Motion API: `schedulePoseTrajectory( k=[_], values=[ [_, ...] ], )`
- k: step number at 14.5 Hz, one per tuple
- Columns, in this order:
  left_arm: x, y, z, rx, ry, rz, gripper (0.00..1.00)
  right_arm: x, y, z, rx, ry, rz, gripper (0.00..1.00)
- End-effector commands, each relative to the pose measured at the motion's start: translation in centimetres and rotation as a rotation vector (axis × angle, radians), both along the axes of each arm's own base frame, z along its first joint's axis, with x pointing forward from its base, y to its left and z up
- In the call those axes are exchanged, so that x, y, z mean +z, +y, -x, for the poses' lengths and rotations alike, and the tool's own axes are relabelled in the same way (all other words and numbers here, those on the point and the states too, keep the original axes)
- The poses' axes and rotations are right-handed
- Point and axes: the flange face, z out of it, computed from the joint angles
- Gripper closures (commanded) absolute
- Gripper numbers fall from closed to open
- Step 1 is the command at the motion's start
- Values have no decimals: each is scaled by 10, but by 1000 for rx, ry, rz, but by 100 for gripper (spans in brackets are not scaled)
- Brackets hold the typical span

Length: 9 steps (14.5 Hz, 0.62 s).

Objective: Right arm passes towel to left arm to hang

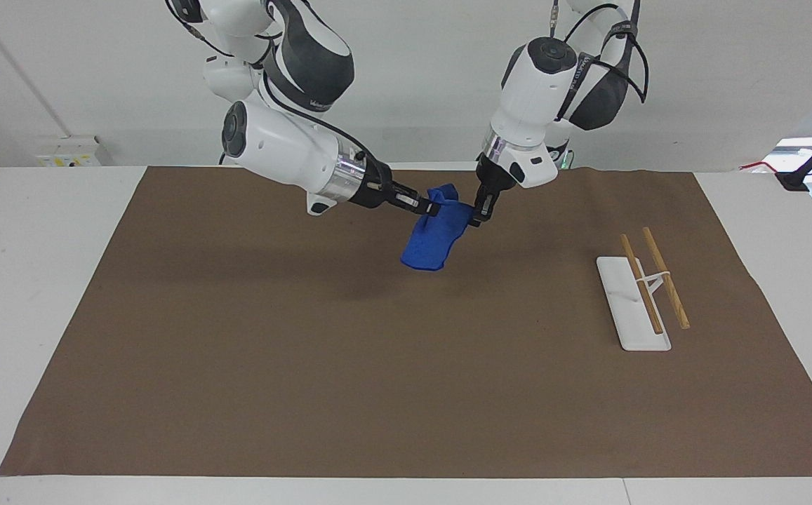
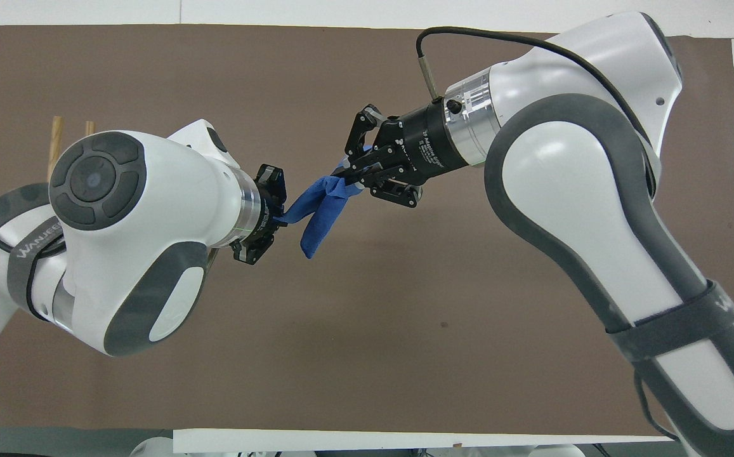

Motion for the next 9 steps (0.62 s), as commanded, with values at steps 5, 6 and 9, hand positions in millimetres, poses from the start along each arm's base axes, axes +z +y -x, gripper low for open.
schedulePoseTrajectory(
  k=[5, 6, 9],
  values=[
    [3, 25, -15, -11, -22, 2, 100, 1, -5, 3, 9, -38, -1, 0],
    [1, 25, -18, -9, -20, 2, 100, 1, -7, 2, 50, -93, 14, 0],
    [5, 39, -32, 4, -30, 5, 100, -6, -28, -6, 190, -261, 146, 0]
  ],
)
